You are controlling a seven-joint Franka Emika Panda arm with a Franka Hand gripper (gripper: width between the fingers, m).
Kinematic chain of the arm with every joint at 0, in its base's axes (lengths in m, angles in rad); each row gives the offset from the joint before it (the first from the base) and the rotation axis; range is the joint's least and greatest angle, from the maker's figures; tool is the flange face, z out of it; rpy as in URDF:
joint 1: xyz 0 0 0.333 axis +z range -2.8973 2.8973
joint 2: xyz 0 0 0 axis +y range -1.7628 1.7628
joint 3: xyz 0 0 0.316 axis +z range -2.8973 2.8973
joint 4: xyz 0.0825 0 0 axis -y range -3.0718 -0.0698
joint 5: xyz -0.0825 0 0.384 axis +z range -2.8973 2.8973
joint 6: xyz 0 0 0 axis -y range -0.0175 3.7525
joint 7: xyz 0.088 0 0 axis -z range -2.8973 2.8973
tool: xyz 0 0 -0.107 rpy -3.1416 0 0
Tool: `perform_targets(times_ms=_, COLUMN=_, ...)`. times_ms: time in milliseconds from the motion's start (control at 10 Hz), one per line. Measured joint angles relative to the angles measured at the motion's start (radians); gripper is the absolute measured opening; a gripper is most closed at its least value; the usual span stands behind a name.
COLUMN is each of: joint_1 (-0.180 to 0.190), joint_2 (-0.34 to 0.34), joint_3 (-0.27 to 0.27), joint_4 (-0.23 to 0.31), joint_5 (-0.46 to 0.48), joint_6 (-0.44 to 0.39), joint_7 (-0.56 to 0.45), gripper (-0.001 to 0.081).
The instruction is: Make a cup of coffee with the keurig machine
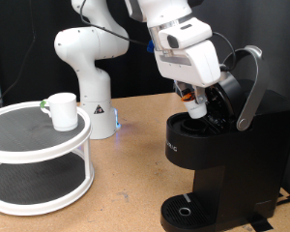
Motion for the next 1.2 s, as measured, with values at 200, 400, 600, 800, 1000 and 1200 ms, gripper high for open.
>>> perform_targets(times_ms=200, joint_1=0.0, joint_2=0.008, joint_3=0.007, joint_4=0.001, joint_5=-0.003, joint_6=0.006, joint_7=0.002, gripper=0.0435)
perform_targets(times_ms=400, joint_1=0.0, joint_2=0.008, joint_3=0.007, joint_4=0.0, joint_5=-0.015, joint_6=0.005, joint_7=0.002, gripper=0.0435)
perform_targets(times_ms=600, joint_1=-0.003, joint_2=0.018, joint_3=0.007, joint_4=-0.004, joint_5=-0.023, joint_6=0.004, joint_7=0.002, gripper=0.0435)
perform_targets(times_ms=800, joint_1=-0.003, joint_2=0.018, joint_3=0.004, joint_4=-0.005, joint_5=-0.023, joint_6=0.005, joint_7=0.002, gripper=0.0435)
perform_targets(times_ms=1000, joint_1=-0.005, joint_2=0.023, joint_3=0.002, joint_4=-0.011, joint_5=-0.029, joint_6=0.005, joint_7=0.002, gripper=0.0435)
perform_targets(times_ms=1200, joint_1=-0.007, joint_2=0.039, joint_3=0.003, joint_4=-0.014, joint_5=-0.044, joint_6=0.016, joint_7=0.004, gripper=0.0435)
